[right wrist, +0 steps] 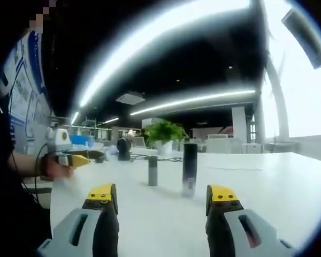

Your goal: Pick up cosmetic bottle twist off cap place on table pick up cap screw tight cap place on table

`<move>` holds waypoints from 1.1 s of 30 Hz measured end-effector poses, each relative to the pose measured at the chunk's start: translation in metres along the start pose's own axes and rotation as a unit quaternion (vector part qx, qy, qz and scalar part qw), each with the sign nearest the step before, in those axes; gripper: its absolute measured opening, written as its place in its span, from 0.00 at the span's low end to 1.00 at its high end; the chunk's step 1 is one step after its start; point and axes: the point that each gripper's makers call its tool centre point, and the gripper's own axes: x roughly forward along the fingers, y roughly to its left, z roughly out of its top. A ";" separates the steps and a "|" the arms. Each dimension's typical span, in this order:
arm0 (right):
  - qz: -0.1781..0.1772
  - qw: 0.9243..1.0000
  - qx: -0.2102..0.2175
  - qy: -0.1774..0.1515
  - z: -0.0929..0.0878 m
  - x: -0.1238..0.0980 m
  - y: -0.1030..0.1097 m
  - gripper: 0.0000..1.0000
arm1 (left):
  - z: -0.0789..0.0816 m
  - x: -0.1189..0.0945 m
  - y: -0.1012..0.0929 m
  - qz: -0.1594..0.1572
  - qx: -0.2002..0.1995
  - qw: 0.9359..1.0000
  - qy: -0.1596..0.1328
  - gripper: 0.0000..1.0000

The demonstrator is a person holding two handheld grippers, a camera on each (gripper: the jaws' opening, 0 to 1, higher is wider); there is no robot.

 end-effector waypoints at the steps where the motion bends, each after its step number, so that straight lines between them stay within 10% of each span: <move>1: 0.000 1.000 -0.001 0.000 0.000 0.000 0.000 0.60 | 0.000 0.000 0.000 0.000 0.000 1.000 0.000 0.47; 33: -0.001 1.000 -0.006 0.004 -0.001 0.000 0.000 0.59 | 0.000 0.000 0.000 0.000 0.003 1.000 0.001 0.47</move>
